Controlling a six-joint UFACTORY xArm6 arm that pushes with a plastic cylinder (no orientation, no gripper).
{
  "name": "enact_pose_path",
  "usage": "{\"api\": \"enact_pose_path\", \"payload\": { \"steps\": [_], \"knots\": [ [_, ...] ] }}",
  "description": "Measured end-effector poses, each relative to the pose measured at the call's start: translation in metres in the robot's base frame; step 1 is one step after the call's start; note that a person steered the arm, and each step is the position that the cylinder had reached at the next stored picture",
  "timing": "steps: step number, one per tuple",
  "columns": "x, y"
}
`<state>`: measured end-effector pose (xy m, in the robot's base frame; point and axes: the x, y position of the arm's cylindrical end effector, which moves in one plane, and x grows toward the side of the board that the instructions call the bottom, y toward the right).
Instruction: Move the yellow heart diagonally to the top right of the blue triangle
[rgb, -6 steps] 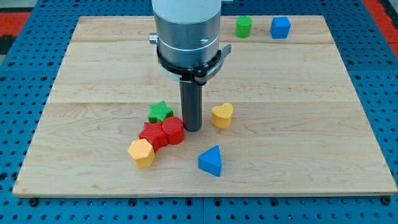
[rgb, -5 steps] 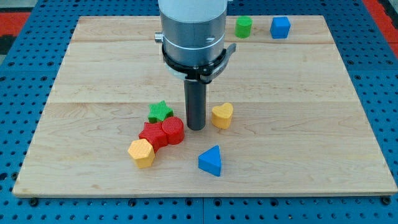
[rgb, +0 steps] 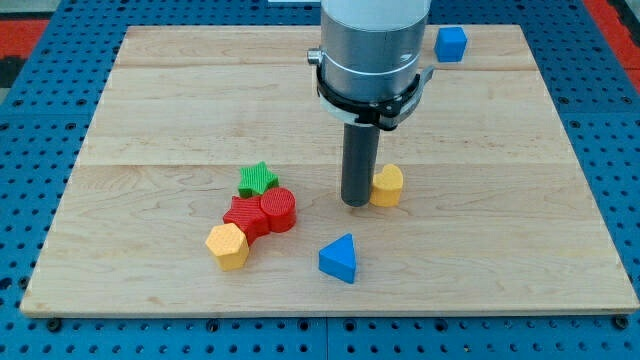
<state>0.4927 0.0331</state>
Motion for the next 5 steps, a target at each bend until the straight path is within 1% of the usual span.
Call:
{"api": "enact_pose_path", "payload": {
  "steps": [1, 2, 3, 4, 5],
  "knots": [
    [0.001, 0.008],
    [0.02, 0.035],
    [0.009, 0.062],
    [-0.04, 0.061],
    [-0.055, 0.083]
  ]
}}
